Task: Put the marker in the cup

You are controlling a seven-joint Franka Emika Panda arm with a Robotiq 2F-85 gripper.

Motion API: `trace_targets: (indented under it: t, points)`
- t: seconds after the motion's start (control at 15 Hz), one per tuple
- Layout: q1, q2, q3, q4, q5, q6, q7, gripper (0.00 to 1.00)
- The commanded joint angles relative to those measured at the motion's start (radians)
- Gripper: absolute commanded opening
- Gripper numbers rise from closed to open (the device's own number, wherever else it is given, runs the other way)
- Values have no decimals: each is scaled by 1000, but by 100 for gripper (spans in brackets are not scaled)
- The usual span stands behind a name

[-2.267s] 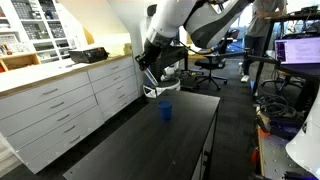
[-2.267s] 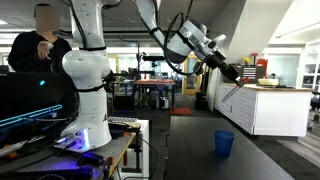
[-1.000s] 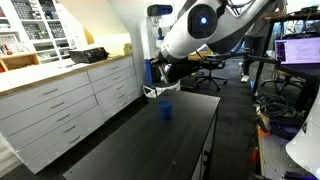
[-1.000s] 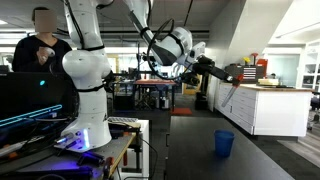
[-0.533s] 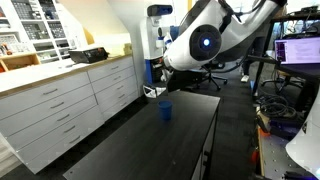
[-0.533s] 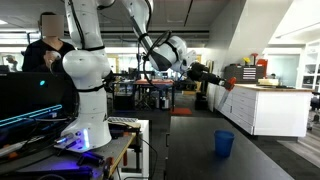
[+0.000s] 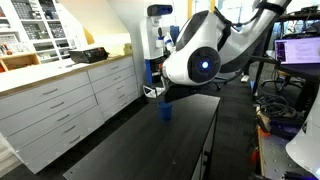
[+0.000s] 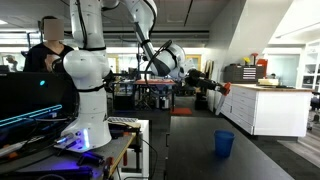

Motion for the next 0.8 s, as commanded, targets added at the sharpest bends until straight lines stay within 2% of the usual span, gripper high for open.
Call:
trace_targets:
  t: [0.0, 0.73]
  points:
    - [9, 43, 9, 4, -19, -55, 73, 6]
    - [-4, 151, 6, 27, -81, -71, 160, 6]
